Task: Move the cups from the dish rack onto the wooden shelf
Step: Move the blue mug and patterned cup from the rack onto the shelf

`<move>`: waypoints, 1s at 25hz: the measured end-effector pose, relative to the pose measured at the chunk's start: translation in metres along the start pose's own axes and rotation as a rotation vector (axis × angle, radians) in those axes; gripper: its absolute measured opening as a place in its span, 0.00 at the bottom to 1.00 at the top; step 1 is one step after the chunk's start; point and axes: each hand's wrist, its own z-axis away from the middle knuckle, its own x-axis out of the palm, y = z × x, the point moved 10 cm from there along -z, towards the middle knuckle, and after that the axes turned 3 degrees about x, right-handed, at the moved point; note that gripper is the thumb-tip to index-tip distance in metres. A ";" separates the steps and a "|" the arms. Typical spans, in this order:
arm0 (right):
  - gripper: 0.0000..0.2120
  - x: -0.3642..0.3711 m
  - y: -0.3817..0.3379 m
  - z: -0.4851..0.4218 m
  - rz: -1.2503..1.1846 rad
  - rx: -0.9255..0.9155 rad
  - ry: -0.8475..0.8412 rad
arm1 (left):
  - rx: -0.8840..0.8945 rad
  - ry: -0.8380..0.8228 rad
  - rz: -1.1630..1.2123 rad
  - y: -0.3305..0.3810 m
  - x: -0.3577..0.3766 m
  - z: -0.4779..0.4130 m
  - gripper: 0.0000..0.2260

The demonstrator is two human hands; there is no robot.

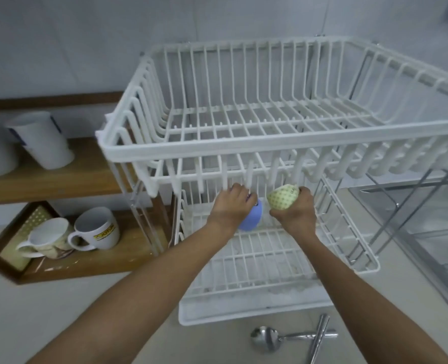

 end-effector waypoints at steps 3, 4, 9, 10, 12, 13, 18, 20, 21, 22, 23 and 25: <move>0.38 -0.020 0.007 0.023 -0.259 0.060 -0.010 | -0.406 -0.037 0.440 -0.038 -0.022 0.037 0.28; 0.38 -0.026 0.008 0.033 -0.318 0.064 -0.033 | -0.497 -0.125 0.621 -0.037 -0.024 0.052 0.34; 0.27 -0.028 0.009 0.103 -0.926 0.040 -0.363 | -0.767 -0.045 1.200 -0.025 -0.092 0.153 0.37; 0.27 -0.027 0.005 0.122 -1.014 0.033 -0.437 | -0.807 -0.002 1.246 -0.028 -0.107 0.179 0.37; 0.27 -0.025 -0.008 0.159 -1.050 -0.014 -0.542 | -0.903 0.083 1.294 -0.042 -0.125 0.231 0.38; 0.30 -0.023 -0.018 0.177 -1.023 -0.048 -0.578 | -0.960 0.124 1.306 -0.053 -0.127 0.255 0.38; 0.43 -0.011 -0.108 0.255 -0.791 -0.343 -0.674 | -1.280 0.302 1.140 -0.115 -0.113 0.361 0.37; 0.43 -0.002 -0.152 0.283 -0.729 -0.439 -0.669 | -1.385 0.339 1.052 -0.133 -0.100 0.394 0.36; 0.43 0.003 -0.172 0.294 -0.713 -0.475 -0.650 | -1.426 0.336 1.014 -0.140 -0.092 0.405 0.36; 0.44 0.007 -0.189 0.303 -0.711 -0.494 -0.626 | -1.463 0.317 0.977 -0.143 -0.083 0.413 0.36; 0.43 0.012 -0.208 0.310 -0.726 -0.510 -0.593 | -1.495 0.306 0.934 -0.148 -0.075 0.420 0.36; 0.42 0.026 -0.246 0.312 -0.750 -0.480 -0.536 | -1.521 0.265 0.861 -0.155 -0.062 0.425 0.37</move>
